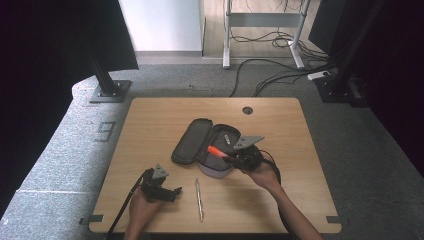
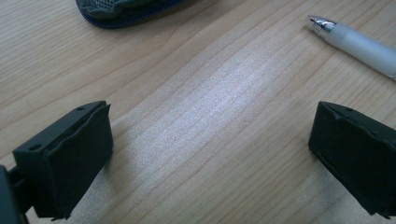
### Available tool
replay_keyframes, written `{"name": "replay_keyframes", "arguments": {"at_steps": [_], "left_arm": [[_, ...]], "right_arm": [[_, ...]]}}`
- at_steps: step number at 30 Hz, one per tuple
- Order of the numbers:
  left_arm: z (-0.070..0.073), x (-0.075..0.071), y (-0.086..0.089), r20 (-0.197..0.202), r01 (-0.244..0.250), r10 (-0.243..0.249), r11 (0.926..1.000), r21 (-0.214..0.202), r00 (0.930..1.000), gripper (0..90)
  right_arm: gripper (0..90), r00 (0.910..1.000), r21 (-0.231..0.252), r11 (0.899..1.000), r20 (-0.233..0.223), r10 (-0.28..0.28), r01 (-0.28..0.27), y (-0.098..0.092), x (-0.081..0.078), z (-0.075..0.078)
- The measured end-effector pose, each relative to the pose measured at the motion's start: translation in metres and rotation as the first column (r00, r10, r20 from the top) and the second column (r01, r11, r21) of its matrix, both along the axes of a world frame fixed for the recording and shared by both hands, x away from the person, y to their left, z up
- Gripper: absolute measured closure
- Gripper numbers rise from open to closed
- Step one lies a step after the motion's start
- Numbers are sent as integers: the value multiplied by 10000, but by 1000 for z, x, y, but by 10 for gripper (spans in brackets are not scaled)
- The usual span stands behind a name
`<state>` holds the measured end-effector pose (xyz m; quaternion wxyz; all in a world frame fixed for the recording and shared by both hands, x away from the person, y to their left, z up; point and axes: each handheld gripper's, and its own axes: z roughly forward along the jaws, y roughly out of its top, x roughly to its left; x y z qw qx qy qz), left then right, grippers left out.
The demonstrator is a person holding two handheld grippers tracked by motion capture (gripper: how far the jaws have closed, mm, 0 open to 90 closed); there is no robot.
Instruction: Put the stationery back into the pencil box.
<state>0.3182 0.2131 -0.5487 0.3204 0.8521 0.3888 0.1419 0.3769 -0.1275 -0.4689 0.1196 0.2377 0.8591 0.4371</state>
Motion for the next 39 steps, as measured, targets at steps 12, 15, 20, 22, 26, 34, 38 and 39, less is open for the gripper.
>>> {"name": "replay_keyframes", "arguments": {"at_steps": [12, 15, 20, 22, 26, 34, 38, 39], "left_arm": [[0, 0, 0, 1, -2, 2, 10000, -13, 10000, 0], [0, 0, 0, 5, -6, 6, 10000, -7, 10000, 0], [0, 0, 0, 19, -13, 13, 10000, -7, 10000, 0], [0, 0, 0, 15, -13, 13, 10000, -11, 10000, 0], [0, 0, 0, 16, -15, 15, 10000, -14, 10000, 0], [0, 0, 0, 14, -16, 16, 10000, -15, 10000, 0], [0, 0, 0, 10, -10, 10, 10000, -19, 10000, 0], [0, 0, 0, 13, -15, 15, 10000, -16, 10000, 0]], "right_arm": [[755, 9991, -40, 9992, 166, -399, 400, 8, 17, -3], [755, 9985, -71, 9986, 188, -522, 523, 9, 21, -4], [756, 9976, -161, 9977, 243, -651, 655, 10, 27, -6], [755, 9971, -184, 9972, 248, -714, 719, 10, 29, -7], [755, 9962, -243, 9962, 254, -828, 834, 11, 34, -9], [755, 9951, -391, 9944, 184, -974, 981, 15, 43, -16], [755, 9947, -486, 9935, 114, -1021, 1026, 17, 46, -20], [756, 9945, -499, 9932, 105, -1046, 1050, 17, 47, -21]]}}
